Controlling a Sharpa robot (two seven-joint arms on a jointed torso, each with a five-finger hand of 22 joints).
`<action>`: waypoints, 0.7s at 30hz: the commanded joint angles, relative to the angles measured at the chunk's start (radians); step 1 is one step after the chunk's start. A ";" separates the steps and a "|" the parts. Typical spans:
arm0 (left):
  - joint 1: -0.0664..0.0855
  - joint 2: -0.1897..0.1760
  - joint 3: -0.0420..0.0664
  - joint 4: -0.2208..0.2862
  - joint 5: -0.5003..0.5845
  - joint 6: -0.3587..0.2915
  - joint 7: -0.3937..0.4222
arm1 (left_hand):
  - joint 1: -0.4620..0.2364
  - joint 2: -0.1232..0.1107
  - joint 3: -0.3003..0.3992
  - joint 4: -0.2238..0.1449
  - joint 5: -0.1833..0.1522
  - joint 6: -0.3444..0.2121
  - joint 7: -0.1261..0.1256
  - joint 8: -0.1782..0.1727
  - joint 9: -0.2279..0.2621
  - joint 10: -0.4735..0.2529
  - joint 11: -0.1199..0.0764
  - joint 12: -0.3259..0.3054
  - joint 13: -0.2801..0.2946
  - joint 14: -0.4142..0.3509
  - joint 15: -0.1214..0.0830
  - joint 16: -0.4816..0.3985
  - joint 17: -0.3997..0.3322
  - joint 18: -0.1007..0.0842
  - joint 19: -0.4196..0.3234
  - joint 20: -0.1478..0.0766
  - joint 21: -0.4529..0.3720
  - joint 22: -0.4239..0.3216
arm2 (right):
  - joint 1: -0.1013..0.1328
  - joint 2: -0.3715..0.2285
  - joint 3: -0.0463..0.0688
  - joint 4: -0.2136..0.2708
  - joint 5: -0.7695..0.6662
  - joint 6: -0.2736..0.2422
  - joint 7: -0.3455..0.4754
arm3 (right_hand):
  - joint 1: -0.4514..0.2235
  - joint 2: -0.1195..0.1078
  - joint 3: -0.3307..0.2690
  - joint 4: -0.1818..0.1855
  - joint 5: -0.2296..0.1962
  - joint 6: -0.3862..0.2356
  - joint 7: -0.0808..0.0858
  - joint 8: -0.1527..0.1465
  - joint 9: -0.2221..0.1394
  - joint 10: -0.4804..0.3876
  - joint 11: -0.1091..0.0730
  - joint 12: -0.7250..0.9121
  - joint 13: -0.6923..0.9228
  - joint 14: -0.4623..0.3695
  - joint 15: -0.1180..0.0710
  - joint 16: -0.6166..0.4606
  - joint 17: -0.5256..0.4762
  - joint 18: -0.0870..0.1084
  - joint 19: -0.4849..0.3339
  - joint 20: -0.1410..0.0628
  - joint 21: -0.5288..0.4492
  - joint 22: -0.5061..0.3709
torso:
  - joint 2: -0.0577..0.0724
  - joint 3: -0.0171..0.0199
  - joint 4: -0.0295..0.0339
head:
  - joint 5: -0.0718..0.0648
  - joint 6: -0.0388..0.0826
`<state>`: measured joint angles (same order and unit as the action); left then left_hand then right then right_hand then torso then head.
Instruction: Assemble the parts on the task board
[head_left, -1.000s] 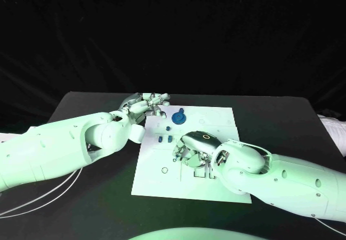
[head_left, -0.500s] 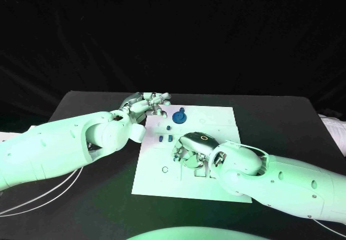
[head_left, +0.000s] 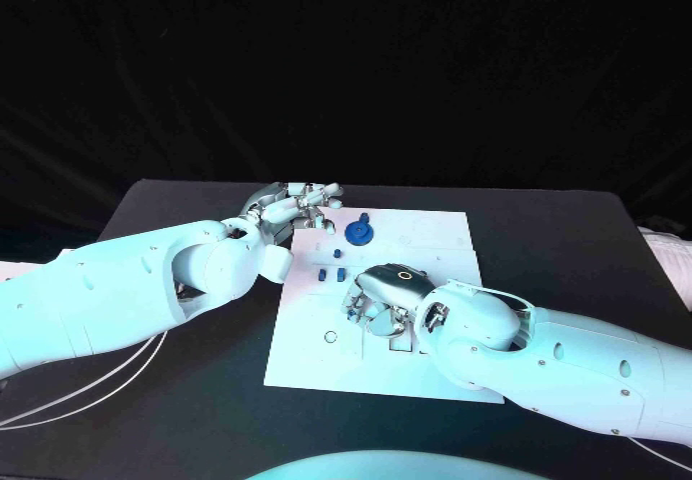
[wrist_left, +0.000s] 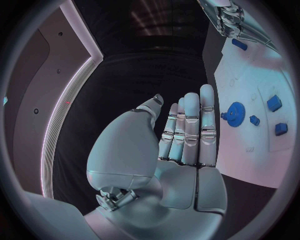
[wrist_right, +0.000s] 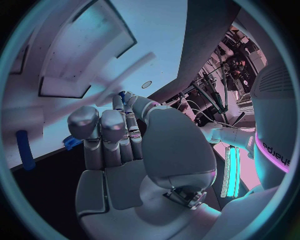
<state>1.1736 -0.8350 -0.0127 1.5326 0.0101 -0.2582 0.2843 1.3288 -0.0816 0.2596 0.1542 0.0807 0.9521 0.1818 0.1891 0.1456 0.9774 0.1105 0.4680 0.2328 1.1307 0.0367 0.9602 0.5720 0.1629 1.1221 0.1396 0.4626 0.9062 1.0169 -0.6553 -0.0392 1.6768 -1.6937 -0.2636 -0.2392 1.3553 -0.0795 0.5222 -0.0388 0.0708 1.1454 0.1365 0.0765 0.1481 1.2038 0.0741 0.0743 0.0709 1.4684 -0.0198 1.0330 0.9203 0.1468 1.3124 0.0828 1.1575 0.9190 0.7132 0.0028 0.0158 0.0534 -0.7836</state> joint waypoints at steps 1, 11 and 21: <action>0.000 0.002 0.001 0.001 0.004 0.024 0.001 | 0.006 0.007 -0.007 -0.001 0.004 -0.007 0.002 0.004 -0.001 -0.007 0.002 0.006 0.001 -0.004 0.001 0.006 -0.001 0.019 0.009 0.001 -0.004 -0.002 | -0.005 0.001 -0.005 -0.008 -0.034 0.052 -0.039 | -0.013 -0.011 -0.006 -0.001 0.000 -0.033 0.011 -0.015 -0.011 -0.031 0.008 -0.011 -0.005 0.012 0.011 -0.001 0.002 -0.020 -0.009 0.004 0.003 0.003 | 0.000 0.0000 0.0003 | 0.000 -0.001; 0.000 0.001 0.001 0.002 0.004 0.026 0.001 | 0.007 0.007 -0.008 -0.001 0.004 -0.007 0.002 0.005 -0.001 -0.008 0.002 0.006 0.001 -0.005 0.001 0.006 -0.001 0.019 0.009 0.001 -0.004 -0.002 | -0.008 0.000 -0.008 -0.004 -0.074 -0.022 -0.047 | -0.029 -0.056 -0.041 -0.002 0.006 -0.168 0.028 -0.015 -0.055 -0.175 0.034 -0.005 -0.007 -0.011 0.034 -0.052 -0.057 -0.006 -0.058 0.029 -0.041 -0.060 | 0.000 0.0001 0.0000 | 0.000 -0.003; 0.000 0.002 0.001 -0.004 -0.001 0.030 0.004 | 0.007 0.008 -0.008 -0.001 0.004 -0.007 0.002 0.006 -0.001 -0.009 0.002 0.007 0.002 -0.005 0.001 0.006 -0.001 0.019 0.009 0.001 -0.004 -0.002 | -0.010 -0.028 -0.008 0.032 -0.061 -0.119 -0.025 | -0.016 -0.041 -0.052 -0.001 0.032 -0.144 0.023 0.002 -0.060 -0.182 0.031 0.035 -0.001 -0.012 0.031 -0.055 -0.063 -0.005 -0.058 0.029 -0.041 -0.060 | 0.000 0.0010 0.0001 | -0.003 -0.001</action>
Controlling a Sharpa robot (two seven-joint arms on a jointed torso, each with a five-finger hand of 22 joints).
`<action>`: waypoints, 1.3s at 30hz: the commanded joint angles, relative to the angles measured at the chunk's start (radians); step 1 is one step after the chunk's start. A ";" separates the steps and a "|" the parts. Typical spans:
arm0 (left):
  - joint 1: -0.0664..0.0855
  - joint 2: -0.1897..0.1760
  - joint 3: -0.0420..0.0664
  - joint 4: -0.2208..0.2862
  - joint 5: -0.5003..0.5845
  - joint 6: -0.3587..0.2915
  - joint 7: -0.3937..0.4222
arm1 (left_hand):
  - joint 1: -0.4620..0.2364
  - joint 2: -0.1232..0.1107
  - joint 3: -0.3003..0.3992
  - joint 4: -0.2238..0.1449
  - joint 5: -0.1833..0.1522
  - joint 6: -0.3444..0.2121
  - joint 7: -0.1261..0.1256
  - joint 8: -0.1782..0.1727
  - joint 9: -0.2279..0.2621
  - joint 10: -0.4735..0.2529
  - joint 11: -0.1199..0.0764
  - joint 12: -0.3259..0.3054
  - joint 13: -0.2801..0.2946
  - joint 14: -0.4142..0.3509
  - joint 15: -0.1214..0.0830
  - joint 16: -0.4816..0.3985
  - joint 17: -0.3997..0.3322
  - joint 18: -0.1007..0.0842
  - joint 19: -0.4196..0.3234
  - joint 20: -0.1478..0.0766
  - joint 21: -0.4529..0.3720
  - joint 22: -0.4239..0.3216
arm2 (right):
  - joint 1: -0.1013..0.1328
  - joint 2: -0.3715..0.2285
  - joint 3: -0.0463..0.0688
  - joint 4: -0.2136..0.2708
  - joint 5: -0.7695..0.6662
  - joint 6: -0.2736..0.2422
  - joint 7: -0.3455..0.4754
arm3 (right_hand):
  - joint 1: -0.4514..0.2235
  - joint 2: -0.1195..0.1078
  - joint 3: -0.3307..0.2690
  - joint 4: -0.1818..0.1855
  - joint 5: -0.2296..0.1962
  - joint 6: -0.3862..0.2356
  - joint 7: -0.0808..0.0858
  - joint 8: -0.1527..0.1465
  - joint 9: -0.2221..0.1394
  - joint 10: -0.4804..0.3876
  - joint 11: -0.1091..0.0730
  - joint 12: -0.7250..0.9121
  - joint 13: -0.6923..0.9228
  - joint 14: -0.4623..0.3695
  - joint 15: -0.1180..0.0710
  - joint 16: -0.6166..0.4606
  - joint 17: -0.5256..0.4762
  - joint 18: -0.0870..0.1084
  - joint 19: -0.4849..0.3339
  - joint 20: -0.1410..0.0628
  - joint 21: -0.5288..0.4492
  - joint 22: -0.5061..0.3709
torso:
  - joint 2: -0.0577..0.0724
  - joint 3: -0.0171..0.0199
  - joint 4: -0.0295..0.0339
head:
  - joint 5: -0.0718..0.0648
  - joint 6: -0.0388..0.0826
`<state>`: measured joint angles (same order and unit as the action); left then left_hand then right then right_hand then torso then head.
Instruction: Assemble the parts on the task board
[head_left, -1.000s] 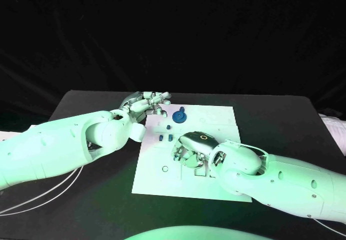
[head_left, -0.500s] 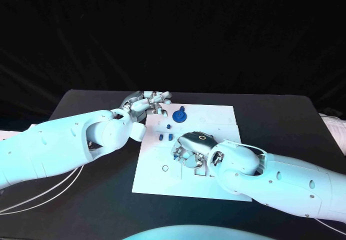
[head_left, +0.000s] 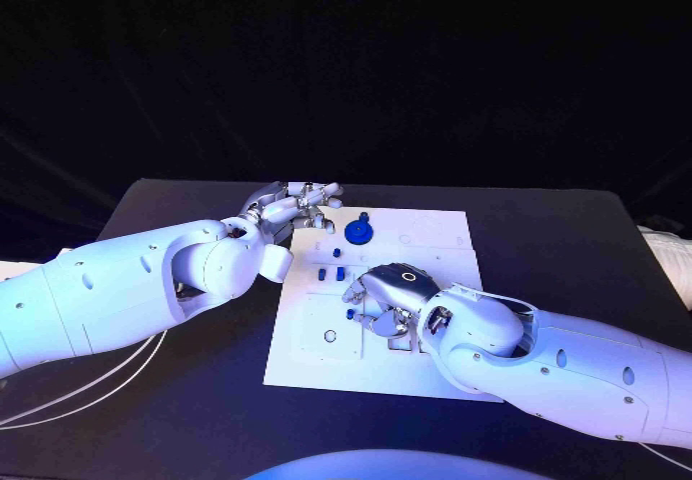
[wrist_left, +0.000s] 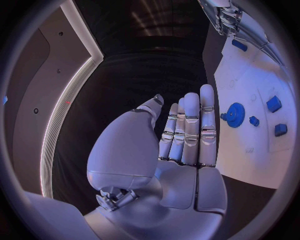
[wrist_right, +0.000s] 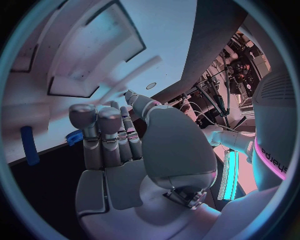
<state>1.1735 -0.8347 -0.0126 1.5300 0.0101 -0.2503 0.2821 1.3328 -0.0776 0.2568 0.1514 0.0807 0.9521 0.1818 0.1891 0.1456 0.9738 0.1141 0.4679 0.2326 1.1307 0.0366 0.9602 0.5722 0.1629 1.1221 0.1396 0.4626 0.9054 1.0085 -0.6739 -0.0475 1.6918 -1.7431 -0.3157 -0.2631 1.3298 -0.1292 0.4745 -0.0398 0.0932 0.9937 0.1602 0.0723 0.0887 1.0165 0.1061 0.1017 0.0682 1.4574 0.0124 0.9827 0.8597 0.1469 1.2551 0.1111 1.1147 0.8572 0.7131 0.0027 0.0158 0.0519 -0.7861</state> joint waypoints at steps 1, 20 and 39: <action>0.000 0.002 0.001 -0.002 -0.001 0.022 0.006 | 0.004 0.004 -0.006 0.002 0.004 -0.007 0.002 0.006 -0.001 -0.005 -0.002 0.007 0.002 -0.005 0.001 0.006 -0.001 0.019 0.009 0.001 -0.005 -0.002 | -0.001 -0.016 0.000 0.026 -0.010 -0.079 0.002 | 0.012 0.010 -0.003 -0.001 0.017 0.010 -0.001 0.006 -0.001 0.008 -0.001 0.012 0.001 -0.001 -0.002 -0.006 -0.003 -0.005 -0.001 0.000 0.002 0.001 | 0.000 0.0012 0.0004 | -0.002 0.002; 0.000 -0.003 0.001 -0.006 -0.002 0.032 0.006 | 0.010 0.004 -0.008 -0.001 0.004 -0.007 0.002 0.008 -0.001 -0.007 -0.002 0.010 0.002 -0.006 0.001 0.007 -0.002 0.019 0.010 0.001 -0.006 -0.003 | 0.094 -0.214 0.026 0.099 0.048 0.005 -0.036 | -0.004 -0.018 -0.055 0.024 0.011 -0.029 -0.004 -0.009 -0.021 -0.068 0.003 0.035 -0.003 -0.007 0.004 -0.044 -0.048 0.001 -0.020 0.008 -0.024 -0.037 | -0.001 -0.0006 0.0000 | -0.018 0.013; 0.000 -0.002 0.001 -0.015 -0.002 0.039 0.003 | 0.011 0.004 -0.009 -0.001 0.004 -0.007 0.003 0.009 -0.001 -0.008 -0.001 0.011 0.003 -0.006 0.001 0.007 -0.002 0.019 0.010 0.001 -0.006 -0.003 | 0.109 -0.231 0.026 0.043 0.042 0.080 -0.015 | 0.022 0.004 -0.081 0.041 -0.001 -0.002 -0.012 0.001 -0.017 -0.023 -0.006 0.095 0.001 -0.002 -0.001 -0.048 -0.053 0.000 -0.017 0.003 -0.026 -0.038 | 0.001 0.0008 0.0012 | -0.022 0.020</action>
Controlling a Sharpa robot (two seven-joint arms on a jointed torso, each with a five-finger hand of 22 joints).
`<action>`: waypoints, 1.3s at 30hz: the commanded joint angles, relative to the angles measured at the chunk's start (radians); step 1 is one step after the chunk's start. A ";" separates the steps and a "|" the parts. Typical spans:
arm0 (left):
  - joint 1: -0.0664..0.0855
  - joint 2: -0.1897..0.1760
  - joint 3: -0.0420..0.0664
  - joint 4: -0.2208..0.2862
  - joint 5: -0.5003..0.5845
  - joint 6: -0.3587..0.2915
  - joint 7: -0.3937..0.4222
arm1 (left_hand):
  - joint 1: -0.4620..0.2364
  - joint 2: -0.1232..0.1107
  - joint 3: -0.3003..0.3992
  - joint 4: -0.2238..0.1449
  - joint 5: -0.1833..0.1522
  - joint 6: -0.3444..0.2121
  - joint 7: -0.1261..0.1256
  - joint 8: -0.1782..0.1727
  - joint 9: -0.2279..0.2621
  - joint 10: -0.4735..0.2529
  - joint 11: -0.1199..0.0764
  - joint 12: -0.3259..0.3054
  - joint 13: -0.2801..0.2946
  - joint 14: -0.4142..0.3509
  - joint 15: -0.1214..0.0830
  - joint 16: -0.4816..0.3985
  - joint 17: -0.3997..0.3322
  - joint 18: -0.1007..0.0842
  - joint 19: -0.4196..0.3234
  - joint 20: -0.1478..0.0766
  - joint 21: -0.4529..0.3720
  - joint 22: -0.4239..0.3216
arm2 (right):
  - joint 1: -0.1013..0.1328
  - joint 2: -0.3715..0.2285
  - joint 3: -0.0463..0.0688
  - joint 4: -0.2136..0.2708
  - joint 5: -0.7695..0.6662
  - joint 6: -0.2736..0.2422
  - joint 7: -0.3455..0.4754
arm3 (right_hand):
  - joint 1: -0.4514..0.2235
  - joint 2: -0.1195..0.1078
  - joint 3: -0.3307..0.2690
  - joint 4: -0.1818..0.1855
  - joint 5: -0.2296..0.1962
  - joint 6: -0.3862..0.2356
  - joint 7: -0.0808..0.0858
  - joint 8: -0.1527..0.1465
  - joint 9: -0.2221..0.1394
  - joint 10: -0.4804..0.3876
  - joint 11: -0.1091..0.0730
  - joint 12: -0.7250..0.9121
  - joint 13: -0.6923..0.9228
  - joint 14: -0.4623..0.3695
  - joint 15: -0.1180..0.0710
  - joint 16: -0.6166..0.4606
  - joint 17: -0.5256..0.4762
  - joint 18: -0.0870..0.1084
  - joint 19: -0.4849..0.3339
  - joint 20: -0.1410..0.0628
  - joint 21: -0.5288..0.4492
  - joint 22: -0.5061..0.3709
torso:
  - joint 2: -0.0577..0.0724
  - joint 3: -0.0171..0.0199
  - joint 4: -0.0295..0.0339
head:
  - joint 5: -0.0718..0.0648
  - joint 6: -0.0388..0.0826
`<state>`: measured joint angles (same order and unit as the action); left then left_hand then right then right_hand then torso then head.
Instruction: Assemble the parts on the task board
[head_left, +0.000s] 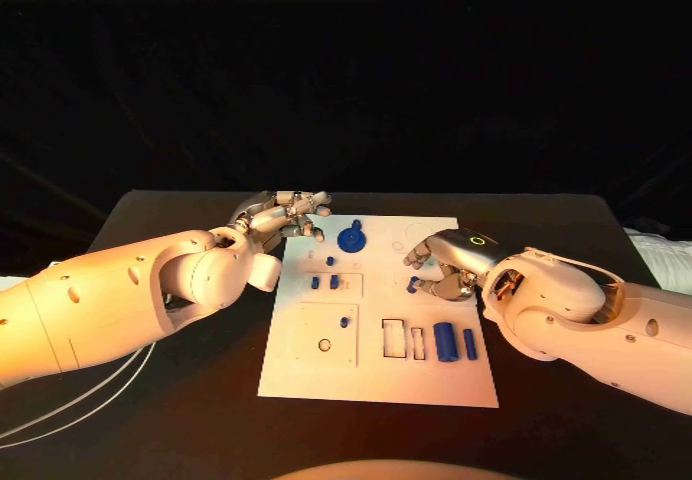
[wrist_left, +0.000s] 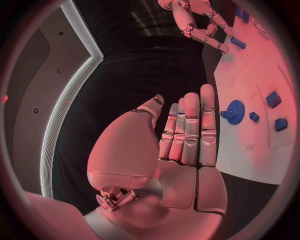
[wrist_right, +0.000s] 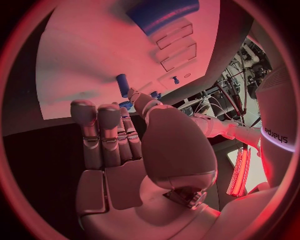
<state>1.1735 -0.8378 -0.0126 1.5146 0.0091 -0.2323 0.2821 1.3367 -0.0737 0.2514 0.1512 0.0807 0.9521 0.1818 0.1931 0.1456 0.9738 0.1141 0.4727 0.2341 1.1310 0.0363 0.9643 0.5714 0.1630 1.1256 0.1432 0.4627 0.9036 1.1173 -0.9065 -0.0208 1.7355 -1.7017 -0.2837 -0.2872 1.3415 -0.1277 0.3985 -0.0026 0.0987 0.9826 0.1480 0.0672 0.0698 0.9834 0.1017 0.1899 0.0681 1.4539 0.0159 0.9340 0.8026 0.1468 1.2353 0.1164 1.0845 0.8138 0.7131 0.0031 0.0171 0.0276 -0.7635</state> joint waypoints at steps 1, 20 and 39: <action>0.000 0.001 0.001 0.000 -0.001 0.021 0.003 | 0.007 0.000 -0.004 -0.001 0.004 -0.007 0.003 0.005 -0.001 -0.008 -0.002 0.006 0.001 -0.006 0.002 0.003 -0.001 0.019 0.007 -0.002 -0.006 -0.002 | 0.000 0.002 0.000 -0.001 0.002 0.052 0.011 | 0.011 0.004 -0.004 0.006 -0.006 0.015 0.001 0.007 0.002 0.017 -0.003 0.011 0.000 0.003 -0.006 0.004 0.007 0.000 0.006 -0.003 0.007 0.009 | 0.001 0.0003 -0.0006 | 0.002 -0.003; 0.000 0.001 0.001 -0.003 -0.001 0.018 0.000 | 0.006 0.000 -0.006 0.000 0.004 -0.008 0.003 0.006 -0.001 -0.008 -0.001 0.007 0.001 -0.006 0.002 0.003 -0.001 0.019 0.007 -0.002 -0.007 -0.002 | 0.000 0.012 -0.001 -0.007 0.018 0.044 0.036 | 0.031 0.033 0.038 0.019 -0.012 0.098 -0.010 0.034 0.011 0.114 -0.024 0.050 -0.002 0.017 -0.024 0.047 0.050 -0.011 0.040 -0.017 0.055 0.070 | 0.000 -0.0004 -0.0005 | 0.000 -0.003; 0.000 0.000 0.001 -0.003 -0.001 0.023 -0.004 | 0.006 0.001 -0.009 0.001 0.004 -0.011 0.004 0.006 -0.002 -0.012 0.000 0.008 0.001 -0.007 0.002 0.004 -0.002 0.019 0.008 -0.002 -0.008 -0.003 | -0.004 0.039 -0.003 -0.050 -0.010 0.135 0.002 | 0.041 0.040 0.059 0.016 -0.039 0.120 -0.015 0.042 0.013 0.136 -0.031 0.050 -0.001 0.017 -0.030 0.052 0.054 -0.011 0.041 -0.023 0.059 0.072 | 0.000 0.0002 -0.0013 | 0.001 -0.011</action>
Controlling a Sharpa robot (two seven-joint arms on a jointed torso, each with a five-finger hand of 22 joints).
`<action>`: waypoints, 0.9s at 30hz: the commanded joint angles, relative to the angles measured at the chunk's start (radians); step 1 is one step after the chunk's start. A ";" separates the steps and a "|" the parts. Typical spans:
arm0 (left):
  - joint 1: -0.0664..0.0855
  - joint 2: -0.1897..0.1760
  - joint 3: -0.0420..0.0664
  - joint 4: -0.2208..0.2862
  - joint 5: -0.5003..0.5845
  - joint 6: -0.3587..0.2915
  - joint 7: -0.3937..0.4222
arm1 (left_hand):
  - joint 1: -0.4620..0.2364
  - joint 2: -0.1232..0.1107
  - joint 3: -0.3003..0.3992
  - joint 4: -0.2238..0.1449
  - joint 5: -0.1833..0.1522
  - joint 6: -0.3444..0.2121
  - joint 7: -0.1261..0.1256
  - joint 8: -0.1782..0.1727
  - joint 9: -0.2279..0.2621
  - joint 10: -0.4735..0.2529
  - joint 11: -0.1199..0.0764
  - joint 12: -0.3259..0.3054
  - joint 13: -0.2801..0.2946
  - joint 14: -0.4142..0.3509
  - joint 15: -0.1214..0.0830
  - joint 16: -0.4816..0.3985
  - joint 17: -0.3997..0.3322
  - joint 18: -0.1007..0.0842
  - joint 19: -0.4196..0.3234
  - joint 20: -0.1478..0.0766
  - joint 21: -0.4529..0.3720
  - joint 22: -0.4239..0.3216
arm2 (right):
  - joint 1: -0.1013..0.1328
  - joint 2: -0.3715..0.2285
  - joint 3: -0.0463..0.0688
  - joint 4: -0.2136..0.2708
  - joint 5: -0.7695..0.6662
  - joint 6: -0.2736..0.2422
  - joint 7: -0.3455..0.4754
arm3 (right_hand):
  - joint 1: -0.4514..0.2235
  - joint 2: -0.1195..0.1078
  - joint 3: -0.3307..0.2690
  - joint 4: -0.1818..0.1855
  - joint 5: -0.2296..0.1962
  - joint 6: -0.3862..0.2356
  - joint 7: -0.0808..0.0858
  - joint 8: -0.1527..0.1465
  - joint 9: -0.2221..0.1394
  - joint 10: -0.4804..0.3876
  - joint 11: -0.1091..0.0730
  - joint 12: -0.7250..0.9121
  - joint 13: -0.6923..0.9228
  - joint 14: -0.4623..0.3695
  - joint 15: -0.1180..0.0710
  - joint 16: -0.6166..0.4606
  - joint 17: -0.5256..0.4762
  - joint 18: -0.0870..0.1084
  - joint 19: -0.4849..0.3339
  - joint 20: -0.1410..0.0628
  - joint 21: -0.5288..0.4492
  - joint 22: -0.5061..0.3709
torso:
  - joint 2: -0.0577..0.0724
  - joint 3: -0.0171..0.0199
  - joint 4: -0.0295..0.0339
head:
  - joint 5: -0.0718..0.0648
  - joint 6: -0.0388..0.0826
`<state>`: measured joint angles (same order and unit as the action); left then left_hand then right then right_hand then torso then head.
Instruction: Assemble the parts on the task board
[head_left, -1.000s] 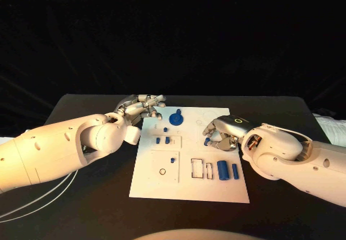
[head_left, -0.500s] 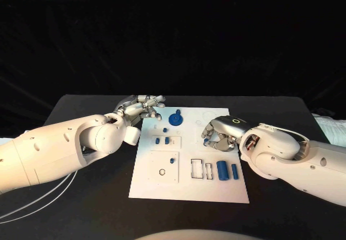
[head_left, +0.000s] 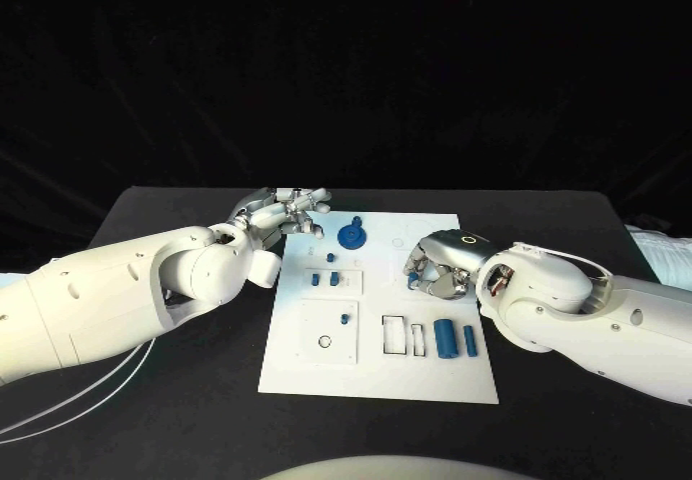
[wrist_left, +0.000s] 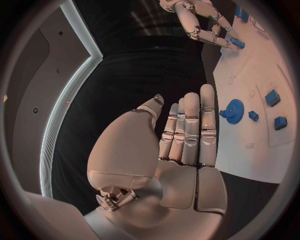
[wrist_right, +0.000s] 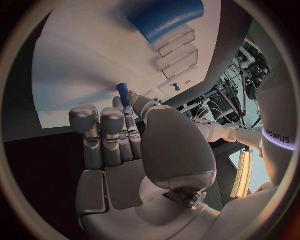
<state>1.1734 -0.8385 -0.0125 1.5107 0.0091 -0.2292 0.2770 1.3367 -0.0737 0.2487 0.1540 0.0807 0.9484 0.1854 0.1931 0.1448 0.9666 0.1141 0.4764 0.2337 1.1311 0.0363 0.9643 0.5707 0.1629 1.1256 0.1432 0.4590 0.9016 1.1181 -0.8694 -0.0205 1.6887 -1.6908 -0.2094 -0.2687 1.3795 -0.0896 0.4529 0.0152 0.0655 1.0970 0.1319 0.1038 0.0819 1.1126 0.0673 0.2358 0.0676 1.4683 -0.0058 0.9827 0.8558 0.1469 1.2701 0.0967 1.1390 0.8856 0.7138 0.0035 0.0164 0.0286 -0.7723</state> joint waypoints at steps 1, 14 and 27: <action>0.000 0.001 0.001 0.001 -0.001 0.020 0.001 | 0.006 0.001 -0.006 -0.001 0.004 -0.007 0.001 0.006 -0.001 -0.005 0.000 0.005 0.001 -0.007 0.002 0.004 -0.001 0.019 0.008 -0.002 -0.004 -0.001 | -0.005 0.002 -0.004 -0.003 -0.021 0.064 -0.017 | 0.003 0.002 0.005 -0.002 -0.005 0.005 0.001 0.005 0.001 0.007 0.003 0.004 -0.001 0.002 -0.008 0.004 0.001 -0.011 0.006 -0.003 0.005 0.001 | 0.000 -0.0002 -0.0007 | 0.000 -0.003; 0.000 0.001 0.001 0.001 -0.001 0.018 -0.004 | 0.006 0.002 -0.007 -0.001 0.004 -0.008 0.001 0.006 -0.001 -0.006 0.000 0.005 0.001 -0.007 0.003 0.004 -0.001 0.019 0.008 -0.001 -0.004 -0.001 | -0.006 0.004 -0.005 0.000 -0.029 0.023 -0.030 | 0.010 0.018 0.022 -0.003 -0.013 0.030 -0.005 0.018 0.005 0.035 -0.005 0.009 0.002 0.005 -0.015 0.017 0.015 -0.014 0.013 -0.008 0.017 0.017 | -0.001 -0.0009 0.0003 | -0.004 -0.004; 0.000 0.000 0.001 -0.004 -0.003 0.022 -0.010 | 0.007 0.003 -0.008 0.000 0.004 -0.009 0.001 0.007 -0.001 -0.007 0.001 0.006 0.001 -0.008 0.003 0.004 -0.002 0.019 0.008 -0.001 -0.005 -0.002 | -0.008 -0.013 -0.004 0.033 0.018 -0.227 -0.026 | -0.020 0.024 0.032 0.015 -0.017 0.052 -0.015 0.037 0.015 0.079 -0.015 0.012 0.006 0.012 -0.023 0.049 0.049 -0.021 0.031 -0.022 0.044 0.052 | 0.000 -0.0010 0.0006 | -0.002 -0.002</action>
<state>1.1734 -0.8395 -0.0127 1.5052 0.0091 -0.2276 0.2681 1.3367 -0.0737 0.2487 0.1540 0.0807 0.9484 0.1854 0.1931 0.1449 0.9666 0.1141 0.4764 0.2336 1.1278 0.0396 0.9643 0.5706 0.1629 1.1256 0.1431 0.4590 0.9006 1.1098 -0.8807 -0.0247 1.7158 -1.6962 -0.3429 -0.2971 1.3790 -0.0626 0.4838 0.0226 0.0423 1.1395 0.1221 0.1347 0.0855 1.1913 0.0529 0.2551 0.0806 1.4633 -0.0221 1.0252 0.9040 0.1469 1.2914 0.0753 1.1777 0.9372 0.7129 0.0029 0.0164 0.0268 -0.7746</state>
